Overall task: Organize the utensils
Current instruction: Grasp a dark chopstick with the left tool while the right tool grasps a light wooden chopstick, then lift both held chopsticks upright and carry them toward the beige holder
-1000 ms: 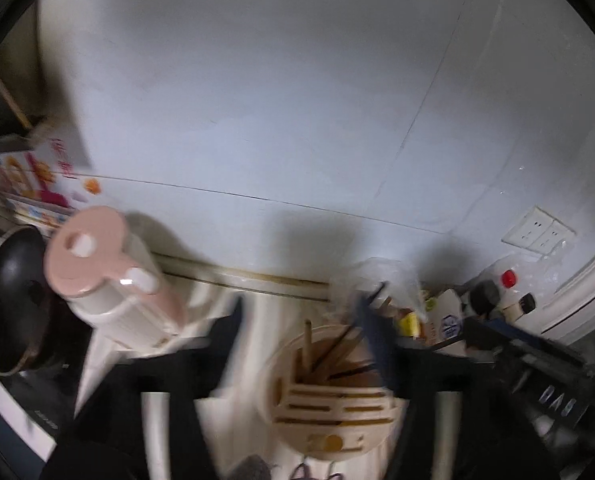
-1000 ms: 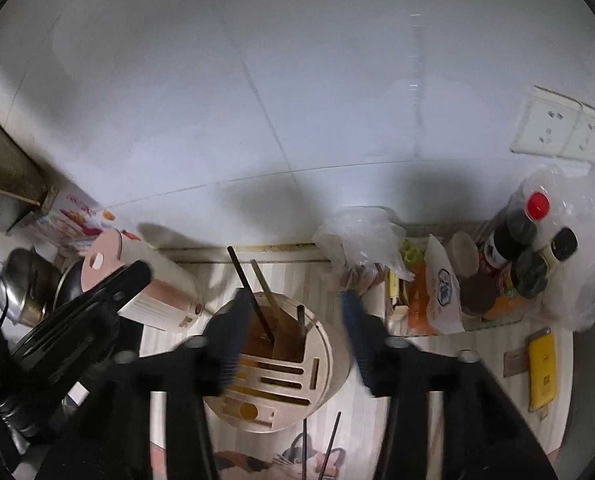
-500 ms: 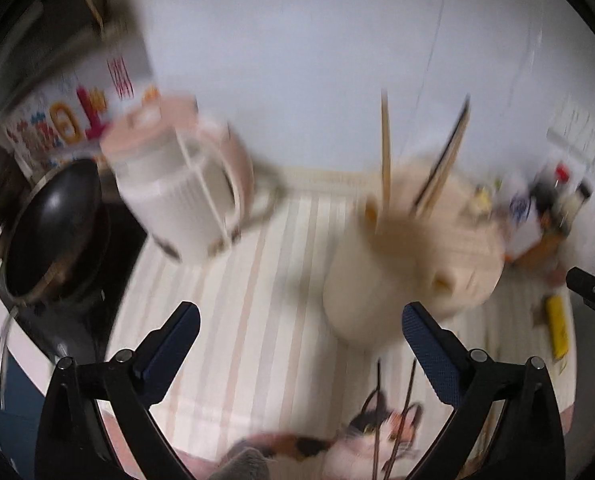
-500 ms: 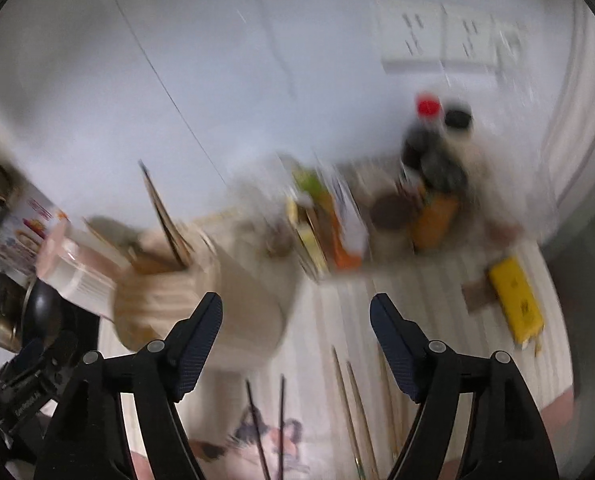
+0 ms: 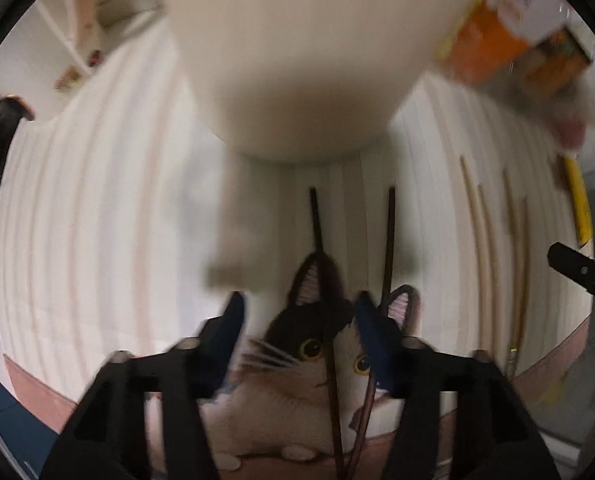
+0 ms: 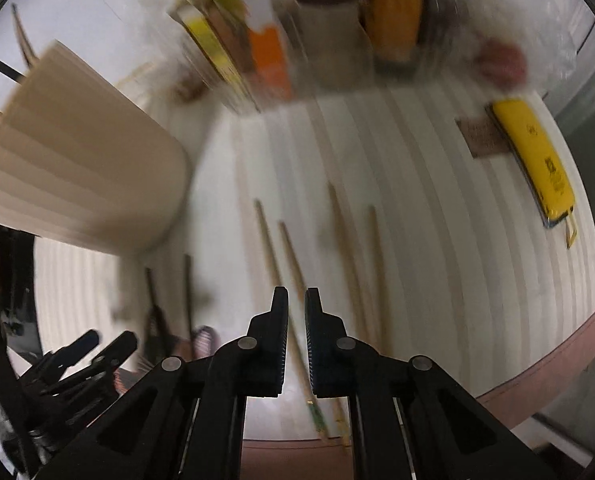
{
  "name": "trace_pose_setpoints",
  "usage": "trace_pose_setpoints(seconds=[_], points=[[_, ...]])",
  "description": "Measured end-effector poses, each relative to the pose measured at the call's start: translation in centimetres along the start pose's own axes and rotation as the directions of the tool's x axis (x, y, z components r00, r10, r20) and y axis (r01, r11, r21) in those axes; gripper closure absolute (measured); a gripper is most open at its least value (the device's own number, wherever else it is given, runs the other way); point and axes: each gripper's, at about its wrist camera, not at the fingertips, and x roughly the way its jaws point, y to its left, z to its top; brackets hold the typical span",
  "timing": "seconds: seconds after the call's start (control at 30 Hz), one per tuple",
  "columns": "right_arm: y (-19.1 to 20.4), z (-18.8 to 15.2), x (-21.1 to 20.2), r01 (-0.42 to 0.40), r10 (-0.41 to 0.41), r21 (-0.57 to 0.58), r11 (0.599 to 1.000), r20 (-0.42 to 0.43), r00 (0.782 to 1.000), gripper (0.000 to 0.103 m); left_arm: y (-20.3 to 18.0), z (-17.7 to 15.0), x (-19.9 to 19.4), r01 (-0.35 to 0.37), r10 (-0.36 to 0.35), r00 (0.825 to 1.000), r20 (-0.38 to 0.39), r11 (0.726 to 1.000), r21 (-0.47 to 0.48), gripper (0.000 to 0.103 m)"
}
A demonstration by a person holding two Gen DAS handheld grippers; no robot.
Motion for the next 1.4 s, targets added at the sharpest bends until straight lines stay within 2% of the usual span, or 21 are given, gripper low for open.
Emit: trace_pose_setpoints(seconds=[0.07,0.13,0.17,0.2,0.33,0.43,0.47,0.6,0.8,1.03,1.23,1.4], points=[[-0.4,-0.1,1.3,0.013,-0.013,-0.009,1.000,-0.035,0.999,0.094,-0.5,0.1,1.1,-0.019,0.019,1.000,-0.015,1.000,0.015,0.067],[-0.6,-0.2,2.4,0.020,-0.021,-0.027,0.999,-0.066,0.998,0.094,-1.2,0.2,1.2,-0.054,0.054,0.998,0.016,0.997,0.051,0.082],[-0.6,-0.2,2.9,0.019,-0.021,-0.032,0.999,-0.077,0.997,0.094,-1.6,0.3,1.3,-0.075,0.073,0.997,0.024,0.994,0.075,0.085],[-0.5,-0.3,3.4,0.020,-0.024,-0.042,0.999,-0.088,0.996,0.094,-1.7,0.4,1.3,-0.072,0.069,0.997,0.029,0.994,0.082,0.098],[0.5,0.0,4.9,0.006,-0.014,-0.069,0.998,-0.127,0.992,0.094,-1.6,0.1,1.3,-0.100,0.096,0.995,0.041,0.989,0.106,0.099],[0.6,-0.2,6.6,0.039,-0.055,-0.099,0.994,-0.162,0.985,0.095,-0.1,0.1,1.2,-0.126,0.122,0.992,0.042,0.986,0.108,0.099],[0.7,-0.3,6.5,0.050,-0.067,-0.116,0.992,-0.146,0.987,0.095,0.5,0.0,1.1,-0.128,0.125,0.991,0.035,0.987,0.097,0.099],[0.0,-1.5,6.3,0.085,-0.100,-0.097,0.992,-0.167,0.981,0.096,2.9,-0.6,1.0,-0.114,0.114,0.993,0.011,0.992,0.048,0.099],[-1.3,-4.1,5.9,0.076,-0.089,-0.068,0.995,-0.206,0.974,0.096,4.2,-0.8,1.1,-0.100,0.100,0.995,0.006,0.995,0.017,0.099],[-0.8,-2.8,6.7,0.122,-0.137,-0.083,0.989,-0.221,0.966,0.096,4.3,-0.3,1.2,-0.098,0.098,0.995,0.009,0.995,0.011,0.099],[1.7,-2.3,7.7,0.165,-0.188,-0.115,0.980,-0.226,0.956,0.096,4.5,-0.5,1.0,-0.100,0.099,0.995,0.009,0.995,0.022,0.099],[2.5,-2.0,8.1,0.176,-0.199,-0.116,0.978,-0.238,0.951,0.095,4.4,-0.5,1.0,-0.103,0.103,0.995,0.010,0.994,0.025,0.099]])
